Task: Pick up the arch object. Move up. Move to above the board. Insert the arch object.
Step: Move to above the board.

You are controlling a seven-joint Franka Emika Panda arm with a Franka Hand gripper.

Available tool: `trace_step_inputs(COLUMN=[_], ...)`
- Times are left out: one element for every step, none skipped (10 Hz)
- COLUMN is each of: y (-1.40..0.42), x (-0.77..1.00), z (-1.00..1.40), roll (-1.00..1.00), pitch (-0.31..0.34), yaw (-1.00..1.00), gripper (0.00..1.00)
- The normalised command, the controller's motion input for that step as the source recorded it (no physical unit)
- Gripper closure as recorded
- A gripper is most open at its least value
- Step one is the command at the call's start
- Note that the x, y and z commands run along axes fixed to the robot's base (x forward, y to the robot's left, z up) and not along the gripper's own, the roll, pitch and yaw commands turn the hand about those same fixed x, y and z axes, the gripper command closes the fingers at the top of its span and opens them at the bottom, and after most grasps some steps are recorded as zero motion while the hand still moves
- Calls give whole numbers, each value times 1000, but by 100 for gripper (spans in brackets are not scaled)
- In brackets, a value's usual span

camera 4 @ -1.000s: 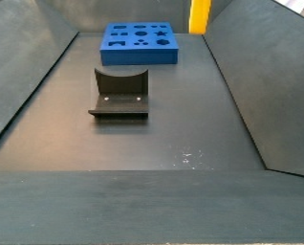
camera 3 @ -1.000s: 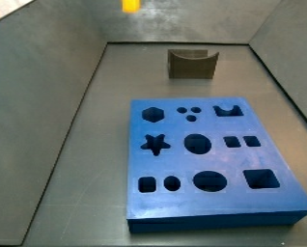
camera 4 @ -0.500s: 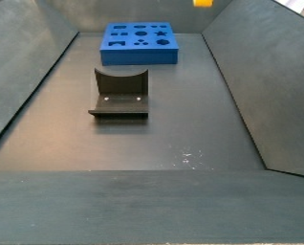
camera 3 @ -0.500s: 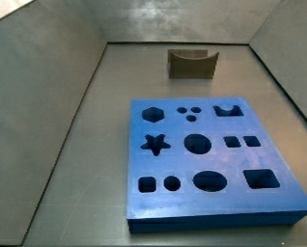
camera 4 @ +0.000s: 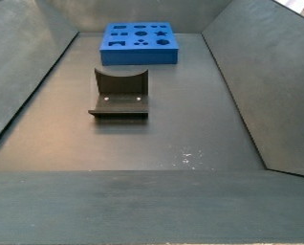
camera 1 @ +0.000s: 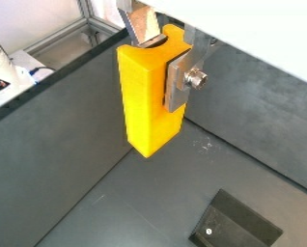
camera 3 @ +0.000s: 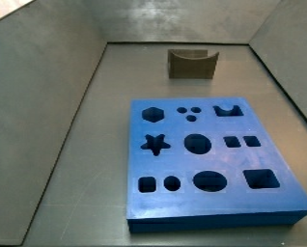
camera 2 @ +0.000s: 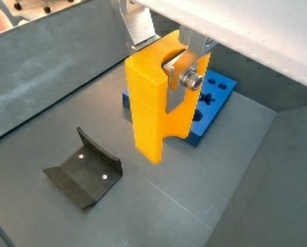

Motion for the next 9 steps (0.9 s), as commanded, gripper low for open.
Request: trace_step_inputs(y=[-1000,-1000,-1000,-1000,-1000,-1000,-1000,-1000,-1000], x=[188,193,208,215,220,231,248,257,273], z=[-54,-79,-73,-68,-64,-61,-56,-51,-45], roll=[265,274,225,125,77,44,13,12,12], pitch=[237,220,186,162,141,132,126,121,118], yaw=[276,277,202,113,54,30,20,15,14], gripper=[100,100,100,100,100,100,100,100,100])
